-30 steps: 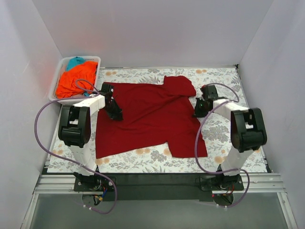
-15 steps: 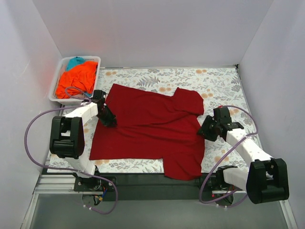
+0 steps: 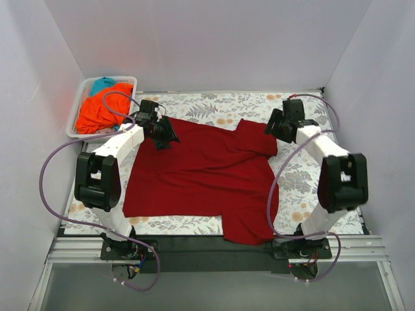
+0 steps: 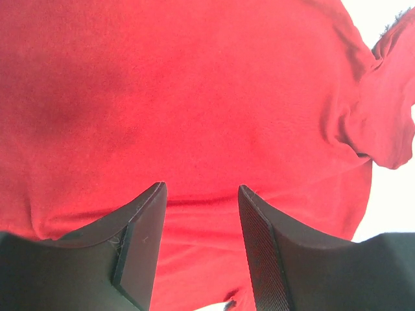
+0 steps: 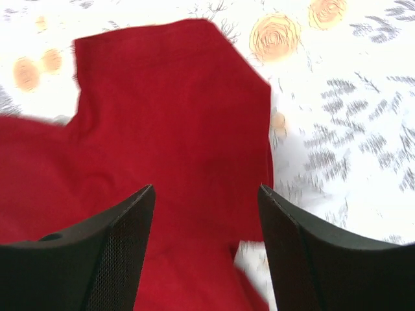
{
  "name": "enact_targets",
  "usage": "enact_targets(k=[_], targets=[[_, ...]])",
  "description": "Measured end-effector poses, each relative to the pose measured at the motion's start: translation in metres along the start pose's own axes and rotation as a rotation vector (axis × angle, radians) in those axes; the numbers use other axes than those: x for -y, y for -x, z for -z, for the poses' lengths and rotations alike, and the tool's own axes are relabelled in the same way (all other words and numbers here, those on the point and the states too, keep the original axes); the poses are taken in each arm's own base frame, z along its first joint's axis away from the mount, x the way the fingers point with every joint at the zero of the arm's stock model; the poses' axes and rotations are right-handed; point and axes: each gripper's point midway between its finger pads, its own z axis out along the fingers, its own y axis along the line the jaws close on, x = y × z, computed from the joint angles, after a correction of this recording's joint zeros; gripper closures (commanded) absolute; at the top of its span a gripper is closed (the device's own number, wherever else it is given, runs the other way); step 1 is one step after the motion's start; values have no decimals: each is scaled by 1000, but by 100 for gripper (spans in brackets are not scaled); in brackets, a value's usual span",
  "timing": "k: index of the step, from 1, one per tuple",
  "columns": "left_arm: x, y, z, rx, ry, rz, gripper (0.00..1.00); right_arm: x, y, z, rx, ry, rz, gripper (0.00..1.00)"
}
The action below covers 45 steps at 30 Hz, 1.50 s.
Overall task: Fold and stack the t-shirts
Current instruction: Flatten the tshirt out
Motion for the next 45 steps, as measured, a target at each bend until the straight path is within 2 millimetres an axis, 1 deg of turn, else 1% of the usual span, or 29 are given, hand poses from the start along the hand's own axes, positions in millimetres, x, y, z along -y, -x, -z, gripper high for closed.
enact_targets(k=[3, 5, 7, 12, 15, 17, 18, 20, 21, 22, 25, 27, 28, 30, 32, 33, 36, 40, 43, 44, 45], targets=[[0, -1, 0, -4, -3, 0, 53, 4, -1, -39, -44, -47, 19, 28], [0, -1, 0, -6, -3, 0, 53, 8, -2, -56, -64, -73, 30, 28], [0, -1, 0, -5, -3, -1, 53, 9, 1, -67, -69, -84, 40, 27], [-1, -1, 0, -6, -2, -9, 53, 10, 17, -87, -51, -96, 46, 27], [-2, -1, 0, -7, 3, -15, 53, 13, 16, -103, -65, -104, 47, 34], [-3, -1, 0, -6, 7, -16, 53, 16, 13, -114, -83, -106, 45, 42], [-3, -1, 0, -6, 8, -17, 53, 17, 10, -121, -98, -105, 46, 53], [-3, -1, 0, -6, 10, -18, 53, 13, 15, -125, -95, -90, 50, 70], [-3, 0, 0, -5, 11, -19, 53, 11, 18, -127, -92, -81, 49, 80], [-3, 0, 0, -5, 11, -19, 53, 10, 20, -129, -93, -74, 49, 98], [-1, 4, -4, -4, 12, -19, 53, 6, 23, -135, -100, -56, 34, 99], [-3, 4, -8, -10, 17, -18, 53, 3, 31, -141, -94, -43, 31, 99], [-4, 4, -11, -13, 22, -17, 53, -1, 38, -145, -84, -33, 30, 99], [-10, 2, -18, -26, 40, -14, 53, -11, 58, -156, -48, -8, 33, 99], [-13, 3, -24, -33, 55, -11, 53, -22, 84, -167, 8, 22, 38, 99], [-14, 5, -28, -34, 62, -10, 53, -30, 100, -174, 44, 43, 40, 99], [-16, 15, -43, -33, 76, -3, 53, -41, 129, -187, 113, 85, 37, 99], [-19, 31, -66, -32, 91, 11, 54, -42, 146, -207, 164, 125, 26, 99], [-24, 40, -78, -32, 100, 24, 54, -37, 145, -224, 183, 141, 12, 99], [-25, 42, -81, -32, 101, 26, 54, -36, 144, -229, 190, 148, 6, 92], [-25, 44, -82, -31, 101, 28, 54, -34, 143, -233, 190, 153, -2, 59]])
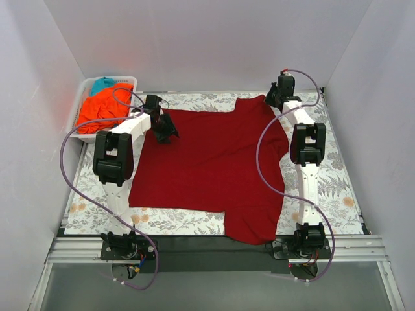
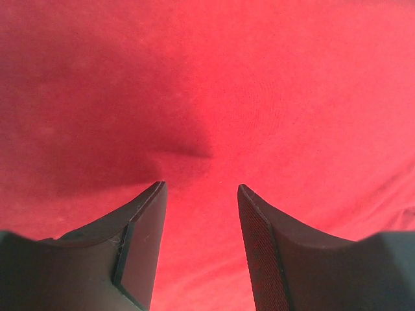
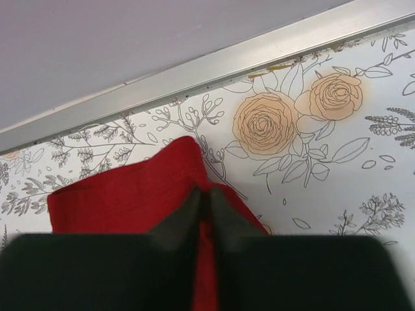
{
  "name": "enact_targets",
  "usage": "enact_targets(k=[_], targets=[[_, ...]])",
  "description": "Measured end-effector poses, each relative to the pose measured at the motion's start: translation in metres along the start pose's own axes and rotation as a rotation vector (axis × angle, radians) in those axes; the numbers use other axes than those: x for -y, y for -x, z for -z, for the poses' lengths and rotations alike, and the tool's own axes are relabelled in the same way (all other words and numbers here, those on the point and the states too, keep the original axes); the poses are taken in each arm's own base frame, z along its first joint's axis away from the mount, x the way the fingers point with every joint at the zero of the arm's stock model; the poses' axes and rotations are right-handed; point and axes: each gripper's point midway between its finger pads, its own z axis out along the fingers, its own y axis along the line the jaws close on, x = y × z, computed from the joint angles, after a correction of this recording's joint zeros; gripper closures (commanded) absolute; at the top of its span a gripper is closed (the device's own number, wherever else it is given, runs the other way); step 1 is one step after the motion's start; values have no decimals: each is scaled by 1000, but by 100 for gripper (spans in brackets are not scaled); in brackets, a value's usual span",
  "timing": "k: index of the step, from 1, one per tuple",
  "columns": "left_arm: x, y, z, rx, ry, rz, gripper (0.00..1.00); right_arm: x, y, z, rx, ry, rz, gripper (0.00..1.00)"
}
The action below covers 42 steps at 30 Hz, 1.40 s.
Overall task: Fold and stack the t-shirts
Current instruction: Flatten the tshirt out
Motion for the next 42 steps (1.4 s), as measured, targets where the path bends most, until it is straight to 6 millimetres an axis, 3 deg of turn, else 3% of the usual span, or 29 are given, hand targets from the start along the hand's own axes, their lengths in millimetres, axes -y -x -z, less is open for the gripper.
enact_targets(k=[1, 2, 3, 5, 7, 10, 15, 17, 19, 21, 24, 26, 29, 35, 38, 41, 42], targets=[[-1, 1, 0, -1, 2, 2, 53, 1, -1, -3, 3, 6, -12, 29], [-1, 2, 1, -1, 0, 3, 53, 2, -1, -5, 7, 13, -15, 14], [1, 4, 3, 1, -9, 0, 53, -1, 0, -6, 12, 33, -29, 5], [4, 5, 6, 1, -28, -12, 53, -7, 10, 0, 34, 66, -37, 4], [10, 2, 11, -7, -57, -44, 53, -5, 6, 20, 12, 64, -51, 6], [25, -15, 24, -17, -109, -130, 56, 5, -6, 75, -53, 18, -80, 11], [83, -92, 62, -87, -275, -330, 61, 12, 14, 188, -19, -19, -106, 21], [109, -124, 71, -115, -333, -417, 63, 15, 25, 221, 24, -28, -104, 23], [130, -157, 73, -144, -367, -495, 65, 21, 23, 240, 37, -42, -100, 25], [141, -190, 70, -188, -377, -555, 66, 28, 3, 244, -2, -62, -94, 25], [145, -221, 57, -240, -350, -588, 70, 47, -42, 238, -114, -118, -91, 27], [139, -229, 42, -262, -310, -581, 71, 63, -78, 231, -218, -166, -92, 27], [123, -228, 23, -276, -233, -551, 71, 79, -109, 225, -311, -217, -87, 28], [101, -219, 10, -258, -128, -524, 71, 94, -130, 220, -370, -261, -66, 37], [95, -217, 7, -246, -88, -519, 74, 98, -131, 220, -369, -278, -56, 48], [90, -214, 6, -233, -58, -510, 80, 101, -131, 220, -368, -289, -44, 66], [88, -212, 5, -229, -45, -502, 82, 103, -132, 219, -369, -296, -35, 78]])
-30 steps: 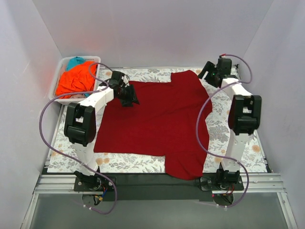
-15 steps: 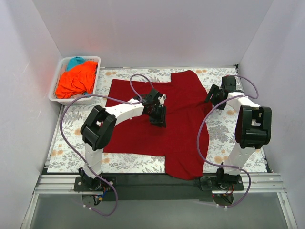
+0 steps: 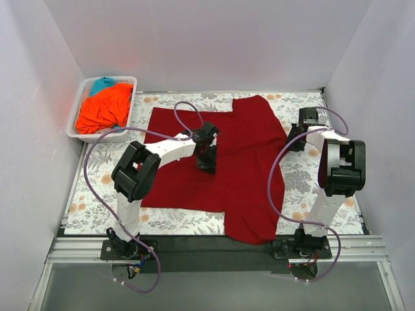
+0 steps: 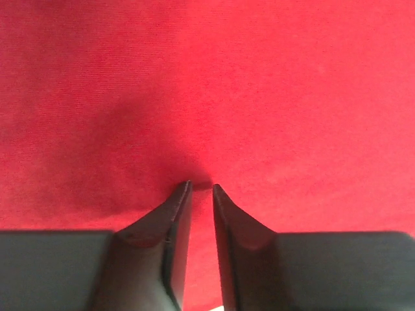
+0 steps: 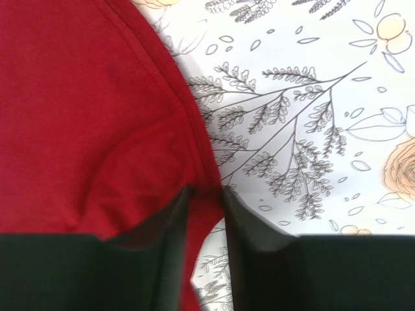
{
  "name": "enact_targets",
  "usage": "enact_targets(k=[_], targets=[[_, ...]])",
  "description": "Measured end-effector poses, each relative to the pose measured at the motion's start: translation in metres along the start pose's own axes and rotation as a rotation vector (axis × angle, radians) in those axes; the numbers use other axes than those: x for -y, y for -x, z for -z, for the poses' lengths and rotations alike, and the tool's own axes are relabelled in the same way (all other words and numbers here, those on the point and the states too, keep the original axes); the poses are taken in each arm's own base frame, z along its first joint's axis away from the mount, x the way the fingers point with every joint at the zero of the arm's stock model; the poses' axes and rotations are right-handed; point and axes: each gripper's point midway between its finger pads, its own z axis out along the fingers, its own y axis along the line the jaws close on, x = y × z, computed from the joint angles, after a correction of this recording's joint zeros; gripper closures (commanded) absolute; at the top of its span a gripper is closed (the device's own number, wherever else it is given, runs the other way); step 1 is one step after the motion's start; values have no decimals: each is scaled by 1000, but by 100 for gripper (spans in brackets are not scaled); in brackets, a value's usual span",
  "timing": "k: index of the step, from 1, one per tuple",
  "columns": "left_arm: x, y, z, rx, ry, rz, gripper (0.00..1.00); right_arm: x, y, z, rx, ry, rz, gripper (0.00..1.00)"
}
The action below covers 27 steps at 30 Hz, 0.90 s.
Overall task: Fold and stack the t-shirts
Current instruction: Flatten the tshirt out
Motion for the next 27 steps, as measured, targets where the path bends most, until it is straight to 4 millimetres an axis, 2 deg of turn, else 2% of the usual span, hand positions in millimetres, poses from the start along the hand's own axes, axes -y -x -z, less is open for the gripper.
enact_targets(k=[3, 5, 9, 13, 15, 16, 17, 18, 19, 20, 22, 24, 27], targets=[[-7, 1, 0, -1, 24, 29, 92, 2, 0, -5, -10, -13, 10, 99], [-15, 4, 1, -2, 35, 62, 96, 1, 9, -9, 5, -19, 18, 99], [-38, 14, 3, -3, 40, 148, 99, -5, 32, -23, 25, -19, 24, 99], [-61, 28, 8, 11, 42, 223, 98, -19, 62, -40, 57, 0, 27, 99], [-68, 34, 9, 21, 43, 242, 93, -28, 76, -48, 61, 12, 30, 99], [-70, 36, 10, 24, 41, 247, 89, -32, 81, -52, 63, 21, 32, 94], [-71, 37, 10, 26, 37, 248, 85, -37, 86, -56, 62, 32, 34, 81], [-70, 38, 10, 27, 30, 245, 82, -42, 90, -58, 64, 43, 35, 64], [-69, 39, 11, 28, 24, 238, 75, -46, 91, -59, 63, 52, 35, 59], [-66, 39, 11, 29, 13, 226, 74, -48, 89, -59, 57, 58, 39, 54], [-58, 38, 12, 31, -1, 186, 71, -48, 85, -54, 47, 66, 45, 51], [-51, 35, 13, 32, 0, 141, 71, -43, 72, -43, 26, 66, 41, 50], [-32, 30, 19, 33, -22, 89, 71, -37, 53, -11, 5, 82, 35, 58]])
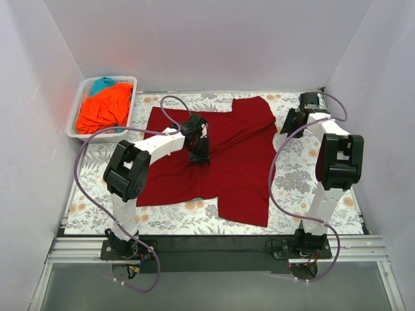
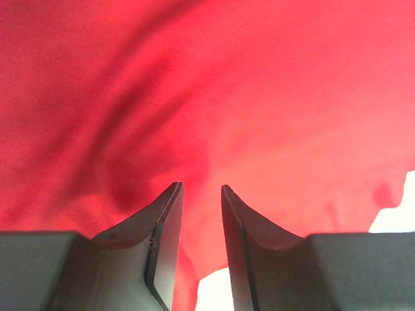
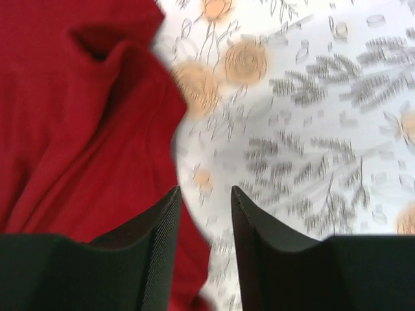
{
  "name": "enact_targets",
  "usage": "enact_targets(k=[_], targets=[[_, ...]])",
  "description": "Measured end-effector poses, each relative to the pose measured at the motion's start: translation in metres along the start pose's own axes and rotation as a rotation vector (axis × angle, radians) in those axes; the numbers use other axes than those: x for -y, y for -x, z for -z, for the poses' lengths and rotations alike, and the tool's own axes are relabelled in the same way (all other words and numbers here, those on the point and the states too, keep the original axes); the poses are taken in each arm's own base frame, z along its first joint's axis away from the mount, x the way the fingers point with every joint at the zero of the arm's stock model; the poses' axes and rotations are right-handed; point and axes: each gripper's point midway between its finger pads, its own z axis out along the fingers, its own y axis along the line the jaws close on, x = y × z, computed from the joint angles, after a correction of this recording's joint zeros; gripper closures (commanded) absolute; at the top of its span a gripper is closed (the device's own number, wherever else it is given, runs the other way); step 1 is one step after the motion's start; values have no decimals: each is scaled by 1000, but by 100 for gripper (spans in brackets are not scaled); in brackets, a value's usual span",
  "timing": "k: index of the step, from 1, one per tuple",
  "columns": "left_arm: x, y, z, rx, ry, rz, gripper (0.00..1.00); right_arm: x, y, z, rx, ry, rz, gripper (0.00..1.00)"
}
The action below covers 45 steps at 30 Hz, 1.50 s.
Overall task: Fold and stack the t-shirts
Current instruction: Flatten the tshirt out
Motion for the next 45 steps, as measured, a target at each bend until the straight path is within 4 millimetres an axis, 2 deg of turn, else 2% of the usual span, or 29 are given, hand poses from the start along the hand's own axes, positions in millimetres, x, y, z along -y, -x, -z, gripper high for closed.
enact_targets(k=[4, 6, 11, 17, 19, 21, 25, 28, 31, 34, 37, 39, 42, 43, 45], targets=[[21, -3, 14, 18, -45, -42, 71, -7, -9, 43, 34, 50, 2, 69], [25, -2, 19, 29, -54, -48, 71, -8, -14, 51, 39, 64, 6, 71], [22, -3, 20, 27, -40, -46, 69, -3, -46, 33, -53, 64, 3, 61], [10, -4, 20, 32, 27, -36, 65, -8, -76, 12, -141, 64, 25, 59], [6, -3, 20, 35, 46, -35, 65, -15, -78, 11, -139, 74, 43, 60], [3, -3, 20, 40, 62, -34, 65, -20, -81, 10, -139, 80, 59, 67], [-3, -1, 20, 50, 90, -29, 65, -21, -85, 10, -124, 67, 82, 76], [-10, 2, 21, 54, 110, -10, 65, -11, -93, 17, -105, 26, 97, 79], [-26, 3, 24, 59, 132, 30, 66, 8, -103, 28, -87, -66, 118, 80], [-49, 2, 33, 65, 157, 89, 65, 30, -108, 38, -68, -168, 134, 78], [-69, 4, 48, 89, 173, 143, 64, 48, -109, 47, -59, -255, 150, 65], [-79, 9, 57, 114, 182, 171, 62, 56, -108, 52, -58, -297, 159, 62], [-91, 11, 65, 140, 196, 197, 62, 60, -106, 64, -57, -320, 172, 54], [-96, 9, 67, 141, 201, 208, 62, 58, -103, 70, -49, -312, 173, 50], [-105, 6, 70, 139, 212, 228, 62, 50, -95, 83, -18, -281, 170, 48]])
